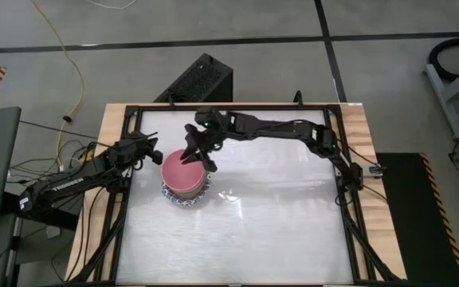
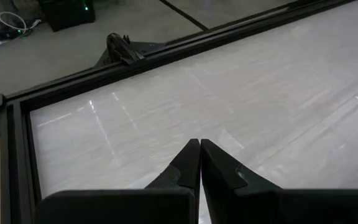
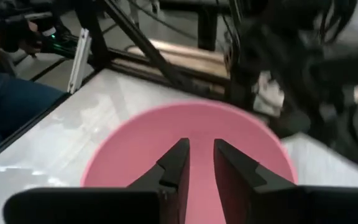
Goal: Nest bowls inside each other
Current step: Stack the pink bowl on top of the orange bowl
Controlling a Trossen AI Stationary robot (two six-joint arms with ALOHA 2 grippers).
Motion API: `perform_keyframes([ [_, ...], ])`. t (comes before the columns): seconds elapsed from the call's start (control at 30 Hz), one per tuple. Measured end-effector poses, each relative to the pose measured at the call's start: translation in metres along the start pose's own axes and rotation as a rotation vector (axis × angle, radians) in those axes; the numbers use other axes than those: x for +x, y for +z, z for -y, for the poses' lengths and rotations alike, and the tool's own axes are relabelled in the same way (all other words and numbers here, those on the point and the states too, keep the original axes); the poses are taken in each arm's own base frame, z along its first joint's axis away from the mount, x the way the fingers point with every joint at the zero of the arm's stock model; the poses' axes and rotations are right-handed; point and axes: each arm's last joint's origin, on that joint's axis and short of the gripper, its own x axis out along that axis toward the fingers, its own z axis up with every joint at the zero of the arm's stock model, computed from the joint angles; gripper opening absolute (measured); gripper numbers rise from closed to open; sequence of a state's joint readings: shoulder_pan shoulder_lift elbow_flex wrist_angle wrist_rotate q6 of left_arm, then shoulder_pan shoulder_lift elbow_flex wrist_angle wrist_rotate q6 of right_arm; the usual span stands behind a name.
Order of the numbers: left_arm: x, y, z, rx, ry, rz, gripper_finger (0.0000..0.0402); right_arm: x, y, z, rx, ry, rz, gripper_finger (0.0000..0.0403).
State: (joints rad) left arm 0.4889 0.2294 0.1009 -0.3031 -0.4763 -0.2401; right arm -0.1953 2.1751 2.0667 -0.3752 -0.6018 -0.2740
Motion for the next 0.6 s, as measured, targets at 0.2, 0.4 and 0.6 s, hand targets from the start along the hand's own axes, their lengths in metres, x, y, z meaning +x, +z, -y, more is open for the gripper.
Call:
perform_keyframes([
  [0.2,0.0,0.0,0.0,-0.004,0.001,0.001,0.0,0.001,-0.004,0.002,-0.1,0.035,0.071,0.0082],
  [0.4,0.0,0.0,0.0,0.006,0.001,0.001,0.0,-0.006,-0.007,0.008,-0.127,0.134,0.102,0.0068],
  [0.6,0.0,0.0,0.0,0.015,0.001,0.001,0.0,-0.043,0.003,0.011,-0.063,0.061,0.036,0.0054],
])
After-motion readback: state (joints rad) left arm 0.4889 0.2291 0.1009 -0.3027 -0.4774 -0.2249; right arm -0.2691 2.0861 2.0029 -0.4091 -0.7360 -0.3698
